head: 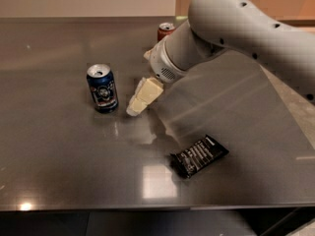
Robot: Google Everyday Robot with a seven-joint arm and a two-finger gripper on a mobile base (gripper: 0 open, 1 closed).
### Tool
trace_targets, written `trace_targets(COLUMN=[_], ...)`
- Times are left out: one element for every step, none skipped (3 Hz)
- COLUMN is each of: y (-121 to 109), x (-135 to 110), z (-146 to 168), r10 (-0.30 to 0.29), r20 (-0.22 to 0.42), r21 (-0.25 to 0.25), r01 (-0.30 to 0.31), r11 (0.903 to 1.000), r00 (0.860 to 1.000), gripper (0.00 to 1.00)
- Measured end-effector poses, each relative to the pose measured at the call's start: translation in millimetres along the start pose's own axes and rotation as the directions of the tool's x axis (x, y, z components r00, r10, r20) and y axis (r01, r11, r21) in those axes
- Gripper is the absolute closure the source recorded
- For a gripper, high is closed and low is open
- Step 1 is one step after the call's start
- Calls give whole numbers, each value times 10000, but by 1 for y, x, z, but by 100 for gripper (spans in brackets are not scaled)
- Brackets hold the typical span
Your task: Knock pepsi can over
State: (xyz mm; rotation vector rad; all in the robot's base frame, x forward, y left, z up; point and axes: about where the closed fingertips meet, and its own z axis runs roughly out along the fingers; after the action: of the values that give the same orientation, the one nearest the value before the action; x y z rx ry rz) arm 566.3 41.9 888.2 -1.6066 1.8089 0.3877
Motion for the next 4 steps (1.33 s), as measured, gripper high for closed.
trace_targets(y=[4,11,18,16], x=[-15,-34,-53,-65], z=[24,41,51,58], r10=[-17,-64,-63,5], r20=[616,1139,1642,2001], r21=[-286,-650,-1023,-1290], r01=[34,139,234,258], r11=[9996,9978,9945,9913], r00=[9981,9935,9864,9798], gripper=[0,0,0,18])
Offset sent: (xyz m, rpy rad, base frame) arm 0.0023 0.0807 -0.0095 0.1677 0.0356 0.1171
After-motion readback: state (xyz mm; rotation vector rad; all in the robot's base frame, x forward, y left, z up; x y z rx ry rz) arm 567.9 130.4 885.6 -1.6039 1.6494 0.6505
